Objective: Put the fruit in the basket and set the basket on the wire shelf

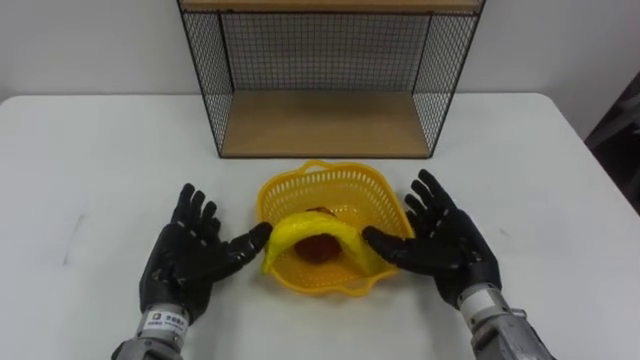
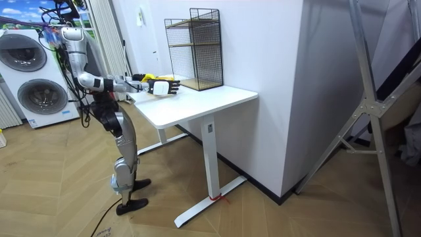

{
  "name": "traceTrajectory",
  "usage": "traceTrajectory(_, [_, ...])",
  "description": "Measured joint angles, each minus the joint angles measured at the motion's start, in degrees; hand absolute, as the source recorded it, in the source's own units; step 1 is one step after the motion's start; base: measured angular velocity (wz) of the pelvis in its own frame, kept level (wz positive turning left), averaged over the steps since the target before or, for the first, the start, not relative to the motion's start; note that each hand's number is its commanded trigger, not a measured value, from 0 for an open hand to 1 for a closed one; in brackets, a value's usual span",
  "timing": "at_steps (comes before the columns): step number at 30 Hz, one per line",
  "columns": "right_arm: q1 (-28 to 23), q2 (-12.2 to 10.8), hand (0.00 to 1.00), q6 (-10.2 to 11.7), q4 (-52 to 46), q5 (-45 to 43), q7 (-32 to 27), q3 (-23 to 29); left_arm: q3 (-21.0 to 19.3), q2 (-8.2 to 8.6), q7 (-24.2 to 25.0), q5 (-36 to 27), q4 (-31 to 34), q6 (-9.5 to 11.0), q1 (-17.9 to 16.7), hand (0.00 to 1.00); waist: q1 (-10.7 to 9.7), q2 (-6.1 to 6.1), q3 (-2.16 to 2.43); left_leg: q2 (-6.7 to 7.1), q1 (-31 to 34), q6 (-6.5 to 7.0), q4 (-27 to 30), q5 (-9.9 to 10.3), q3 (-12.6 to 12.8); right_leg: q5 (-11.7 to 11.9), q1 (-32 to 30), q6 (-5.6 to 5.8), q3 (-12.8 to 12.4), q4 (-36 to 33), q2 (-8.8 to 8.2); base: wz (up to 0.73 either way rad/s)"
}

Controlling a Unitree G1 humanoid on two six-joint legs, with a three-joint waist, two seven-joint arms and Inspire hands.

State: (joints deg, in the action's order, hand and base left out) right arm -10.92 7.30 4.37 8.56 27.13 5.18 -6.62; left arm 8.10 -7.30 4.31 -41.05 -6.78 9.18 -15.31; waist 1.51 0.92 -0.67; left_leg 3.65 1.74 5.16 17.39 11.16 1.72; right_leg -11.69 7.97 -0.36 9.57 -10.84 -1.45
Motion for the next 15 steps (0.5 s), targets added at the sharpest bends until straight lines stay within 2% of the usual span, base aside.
traceTrajectory(3, [0.12,-0.15,0.00,0.15,0.29,0.90,0.01,-0.72,0.06,0.06,0.60,0.02,-0.07,0.14,0.00,0.00,-0.02,0.29,-0.02,0.00,0.12,0.01,0.00,0.00,0.01,0.00,-0.11,0.01,-0.07,-0.02,0.03,0.00])
traceTrajectory(7, [0.76,-0.30,0.00,1.84,2.17,1.64,1.05,-1.12,0.15,0.76,1.08,-0.04,-0.10,0.43,0.00,0.00,-0.34,0.48,-0.03,0.01,0.51,0.08,0.18,-0.06,0.06,0.01,-0.33,0.03,-0.04,-0.04,0.02,0.00])
traceTrajectory(15, [0.79,-0.37,0.00,1.84,2.35,4.29,1.98,-1.87,1.26,1.11,1.44,-2.11,-0.32,1.11,0.04,0.00,-0.75,0.76,-0.16,-0.03,0.58,0.10,0.17,-0.07,0.27,-0.04,-0.82,0.16,-0.26,-0.72,-0.01,0.00])
